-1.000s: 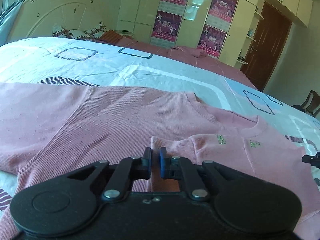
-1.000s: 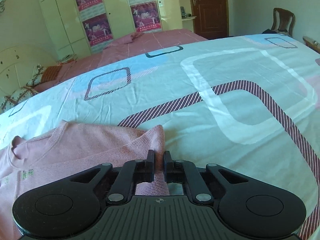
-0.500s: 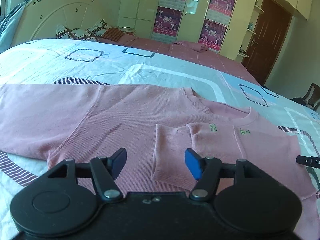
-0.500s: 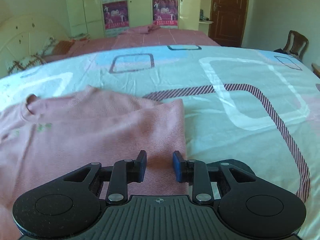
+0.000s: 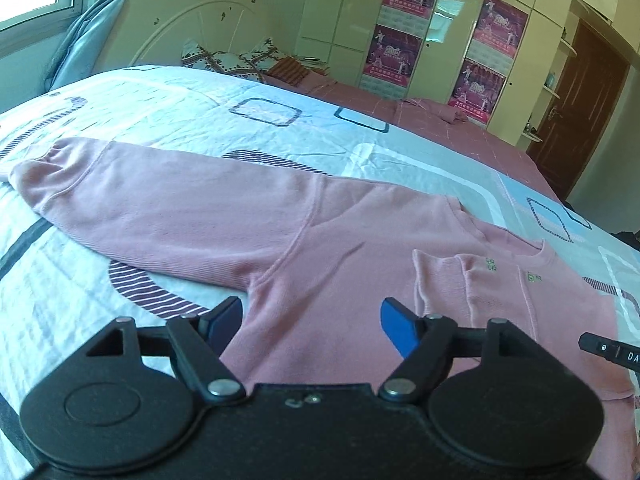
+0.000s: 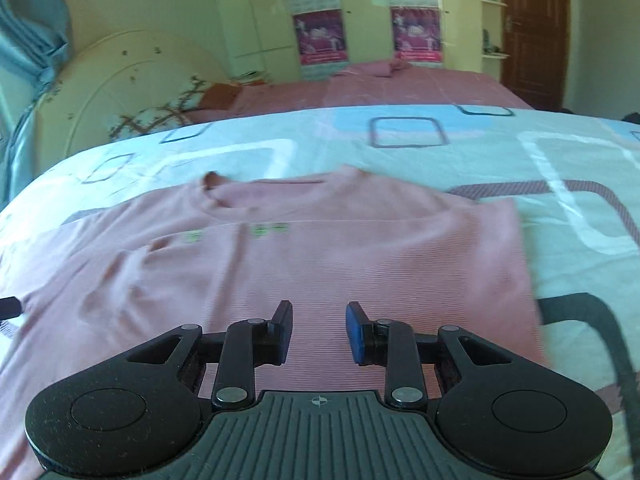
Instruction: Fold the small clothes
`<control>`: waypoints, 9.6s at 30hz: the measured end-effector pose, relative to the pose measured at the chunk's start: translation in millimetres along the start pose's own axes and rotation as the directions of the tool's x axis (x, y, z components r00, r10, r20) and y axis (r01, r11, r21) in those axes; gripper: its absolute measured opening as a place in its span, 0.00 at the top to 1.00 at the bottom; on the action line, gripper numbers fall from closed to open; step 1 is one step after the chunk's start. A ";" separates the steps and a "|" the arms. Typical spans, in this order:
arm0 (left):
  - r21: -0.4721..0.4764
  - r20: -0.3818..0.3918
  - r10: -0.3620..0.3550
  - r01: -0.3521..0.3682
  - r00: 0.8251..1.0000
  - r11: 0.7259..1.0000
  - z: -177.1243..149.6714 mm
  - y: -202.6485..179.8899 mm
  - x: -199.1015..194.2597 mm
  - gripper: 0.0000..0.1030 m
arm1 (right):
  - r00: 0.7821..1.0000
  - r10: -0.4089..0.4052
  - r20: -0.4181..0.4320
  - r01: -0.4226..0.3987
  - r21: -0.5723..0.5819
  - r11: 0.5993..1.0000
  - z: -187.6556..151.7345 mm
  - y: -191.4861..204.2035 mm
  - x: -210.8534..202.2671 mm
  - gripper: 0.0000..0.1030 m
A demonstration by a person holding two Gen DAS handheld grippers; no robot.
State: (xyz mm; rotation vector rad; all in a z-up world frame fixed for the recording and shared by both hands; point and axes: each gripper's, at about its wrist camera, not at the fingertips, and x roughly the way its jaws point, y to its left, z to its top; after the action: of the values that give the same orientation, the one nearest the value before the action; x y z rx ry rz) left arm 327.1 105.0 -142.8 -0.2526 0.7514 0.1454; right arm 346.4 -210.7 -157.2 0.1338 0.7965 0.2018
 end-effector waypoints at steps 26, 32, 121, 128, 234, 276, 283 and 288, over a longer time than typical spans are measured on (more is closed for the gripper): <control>-0.205 -0.015 0.097 -0.098 0.995 0.974 56.2 201.6 17.0 0.26 | 0.995 0.093 -0.033 -0.095 -0.054 0.994 6.1 195.4 52.3 0.59; -0.305 -0.035 0.081 -0.088 0.996 0.948 63.5 234.9 31.0 0.26 | 0.998 0.050 -0.037 -0.052 -0.050 0.997 6.0 197.6 60.6 0.59; 0.412 0.008 -0.022 0.017 1.000 0.911 2.5 12.6 65.1 0.90 | 0.999 -0.047 0.014 0.036 0.424 0.905 -11.9 -24.3 14.5 0.89; 0.340 -0.046 -0.079 0.090 0.996 0.936 10.1 17.8 49.0 0.78 | 0.999 -0.022 0.030 0.005 0.472 0.882 -15.4 -45.4 0.7 0.43; 0.393 -0.134 -0.081 0.128 0.988 0.911 -79.8 -89.5 12.6 0.42 | 0.987 0.127 -0.102 -0.142 -0.152 0.978 -78.7 37.9 -38.2 0.75; 0.368 -0.124 -0.157 0.192 0.980 0.910 -141.8 22.1 -99.0 0.37 | 0.973 -0.225 -0.042 0.224 -0.034 0.974 -207.9 39.3 -165.4 0.75; 0.308 -0.069 -0.144 0.159 0.987 0.938 -139.0 53.1 -124.5 0.36 | 0.969 -0.247 -0.010 0.247 -0.003 0.969 -213.1 37.4 -189.1 0.74; 0.263 -0.083 -0.112 0.130 0.990 0.956 -141.0 81.1 -129.3 0.35 | 0.955 -0.295 0.012 0.294 0.049 0.955 -217.3 24.2 -203.8 0.42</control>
State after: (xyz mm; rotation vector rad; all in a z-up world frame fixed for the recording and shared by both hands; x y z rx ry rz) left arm 123.5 138.4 -166.8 -0.0454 0.8108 -0.0822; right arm 47.8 -224.7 -161.3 0.0598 0.7924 -0.1009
